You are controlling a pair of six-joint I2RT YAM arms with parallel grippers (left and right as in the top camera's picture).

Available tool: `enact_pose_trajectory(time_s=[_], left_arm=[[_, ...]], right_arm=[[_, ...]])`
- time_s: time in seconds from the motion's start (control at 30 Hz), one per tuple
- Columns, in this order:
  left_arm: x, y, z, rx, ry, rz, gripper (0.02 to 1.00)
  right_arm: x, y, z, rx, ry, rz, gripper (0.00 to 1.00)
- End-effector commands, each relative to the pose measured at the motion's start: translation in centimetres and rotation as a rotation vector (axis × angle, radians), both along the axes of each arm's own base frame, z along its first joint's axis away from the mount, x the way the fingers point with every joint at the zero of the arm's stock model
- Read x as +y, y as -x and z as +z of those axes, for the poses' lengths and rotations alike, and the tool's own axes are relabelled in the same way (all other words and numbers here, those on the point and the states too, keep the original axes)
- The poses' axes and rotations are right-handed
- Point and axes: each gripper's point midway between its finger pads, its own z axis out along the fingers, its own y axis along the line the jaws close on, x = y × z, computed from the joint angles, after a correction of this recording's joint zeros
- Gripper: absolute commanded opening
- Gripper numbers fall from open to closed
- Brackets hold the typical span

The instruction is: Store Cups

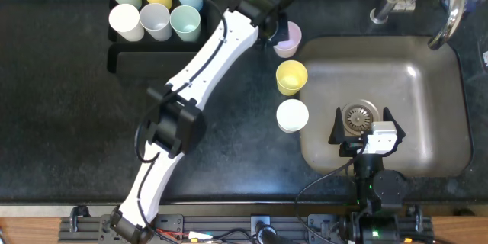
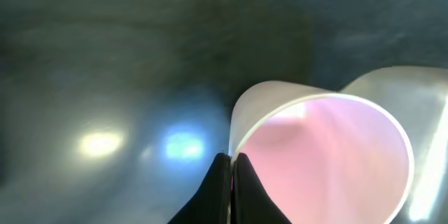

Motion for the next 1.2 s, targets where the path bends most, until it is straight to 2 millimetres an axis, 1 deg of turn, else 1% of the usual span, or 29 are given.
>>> enact_pose_trajectory(time_s=[0.03,0.07,0.13,0.17,0.2,0.23,0.27,0.33,0.37,0.43,0.5,0.53,0.57,0.63,0.8,0.97,1.03,1.13,1.17,1.2], left_arm=[[8.1,0.5,14.7,-0.212,0.042,0.144,0.036],[9.4,0.8,15.9,-0.226,0.035,0.166,0.036],[14.3,2.2,19.6,-0.279,0.002,0.255,0.036],[15.8,2.6,20.3,-0.291,-0.012,0.291,0.036],[19.6,3.7,21.3,-0.31,-0.04,0.382,0.036],[21.4,4.3,21.3,-0.307,-0.044,0.425,0.036],[23.9,5.2,20.8,-0.296,-0.038,0.495,0.036],[27.0,6.3,19.1,-0.276,-0.01,0.574,0.036],[28.2,6.7,18.3,-0.273,0.013,0.601,0.036],[31.1,8.1,15.2,-0.231,0.057,0.672,0.036],[33.1,9.4,12.5,-0.159,0.074,0.726,0.036],[33.8,9.9,11.7,-0.131,0.075,0.747,0.036],[35.0,10.3,10.4,-0.084,0.062,0.782,0.036],[35.7,9.9,9.7,-0.074,0.05,0.793,0.036],[36.5,9.2,8.6,-0.058,0.036,0.814,0.036],[37.9,9.0,6.5,-0.001,0.022,0.854,0.036],[38.7,8.7,5.4,0.025,0.018,0.875,0.036],[39.2,7.8,4.3,0.028,0.025,0.884,0.036],[39.2,6.9,3.7,0.02,0.042,0.879,0.036],[39.2,6.6,3.5,0.017,0.048,0.878,0.036]], right_arm=[[0.1,0.0,0.2,-0.011,0.0,0.005,0.998],[0.1,0.0,0.3,-0.011,0.0,0.005,0.998],[0.1,0.0,0.3,-0.012,0.0,0.005,0.998],[0.1,0.0,0.3,-0.011,0.0,0.005,0.998],[0.1,0.0,0.3,-0.011,0.0,0.005,0.998],[0.1,0.0,0.3,-0.011,0.0,0.005,0.996],[0.1,0.0,0.3,-0.012,0.0,0.005,0.998],[0.1,0.0,0.3,-0.012,0.0,0.005,0.998],[0.1,0.0,0.3,-0.011,0.0,0.005,0.996],[0.1,0.0,0.3,-0.012,0.0,0.005,0.998],[0.1,0.0,0.3,-0.011,0.0,0.005,0.998],[0.1,0.0,0.3,-0.011,0.0,0.005,0.998],[0.1,0.0,0.3,-0.011,0.0,0.005,0.998],[0.1,0.0,0.3,-0.011,0.0,0.005,0.998],[0.1,0.0,0.3,-0.011,0.0,0.005,0.998],[0.1,0.0,0.2,-0.011,0.0,0.005,0.996],[0.1,0.0,0.3,-0.011,0.0,0.005,0.998],[0.1,0.0,0.3,-0.011,0.0,0.005,0.996],[0.1,0.0,0.3,-0.012,0.0,0.005,0.998],[0.1,0.0,0.3,-0.011,0.0,0.005,0.998]])
